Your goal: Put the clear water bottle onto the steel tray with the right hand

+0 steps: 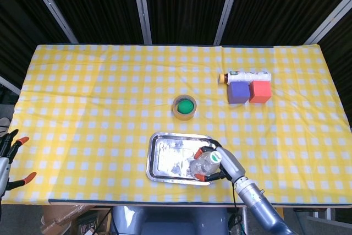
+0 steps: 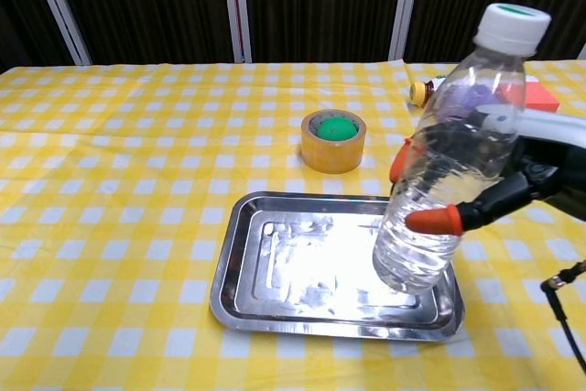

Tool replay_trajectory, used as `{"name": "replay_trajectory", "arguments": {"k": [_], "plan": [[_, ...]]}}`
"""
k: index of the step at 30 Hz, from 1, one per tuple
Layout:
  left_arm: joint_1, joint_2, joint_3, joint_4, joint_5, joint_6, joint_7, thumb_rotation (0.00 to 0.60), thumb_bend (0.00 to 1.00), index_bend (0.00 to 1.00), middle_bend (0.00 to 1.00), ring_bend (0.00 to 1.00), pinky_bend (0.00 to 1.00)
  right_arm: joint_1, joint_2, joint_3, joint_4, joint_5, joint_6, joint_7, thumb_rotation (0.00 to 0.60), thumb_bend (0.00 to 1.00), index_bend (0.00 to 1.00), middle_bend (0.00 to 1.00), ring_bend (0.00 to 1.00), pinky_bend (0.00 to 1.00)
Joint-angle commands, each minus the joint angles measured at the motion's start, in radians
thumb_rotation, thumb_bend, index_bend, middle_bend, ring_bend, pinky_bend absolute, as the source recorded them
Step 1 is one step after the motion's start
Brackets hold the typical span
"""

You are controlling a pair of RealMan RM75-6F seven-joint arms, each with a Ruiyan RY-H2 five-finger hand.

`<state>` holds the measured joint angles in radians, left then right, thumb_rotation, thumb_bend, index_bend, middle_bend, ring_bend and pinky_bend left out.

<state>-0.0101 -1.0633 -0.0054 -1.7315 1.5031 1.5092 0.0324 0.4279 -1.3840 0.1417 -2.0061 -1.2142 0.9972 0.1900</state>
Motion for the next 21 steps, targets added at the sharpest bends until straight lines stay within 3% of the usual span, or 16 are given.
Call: {"name": "replay_trajectory", "arguments": {"k": [1, 5, 9, 21], "plan": [[-0.003, 0.001, 0.001, 0.002, 0.0, -0.006, -0.005, 0.6, 0.16, 0.17, 0.01, 0.0, 0.0, 0.018, -0.115, 0.017, 0.043, 0.057, 0.072, -0.099, 0.6, 1.0, 0.88, 0.73, 0.42, 0.0], [-0.005, 0.003, 0.002, 0.005, 0.001, -0.009, -0.014, 0.6, 0.16, 0.17, 0.01, 0.0, 0.0, 0.034, -0.221, 0.034, 0.098, 0.099, 0.11, -0.162, 0.6, 1.0, 0.88, 0.73, 0.42, 0.0], [-0.004, 0.007, 0.001, 0.008, -0.001, -0.009, -0.026, 0.6, 0.16, 0.17, 0.01, 0.0, 0.0, 0.045, -0.272, 0.041, 0.149, 0.117, 0.129, -0.203, 0.6, 1.0, 0.88, 0.73, 0.42, 0.0], [-0.005, 0.005, 0.004, 0.006, 0.001, -0.01, -0.018, 0.6, 0.16, 0.17, 0.01, 0.0, 0.0, 0.021, -0.294, 0.02, 0.208, 0.101, 0.145, -0.185, 0.6, 1.0, 0.87, 0.73, 0.42, 0.0]]}}
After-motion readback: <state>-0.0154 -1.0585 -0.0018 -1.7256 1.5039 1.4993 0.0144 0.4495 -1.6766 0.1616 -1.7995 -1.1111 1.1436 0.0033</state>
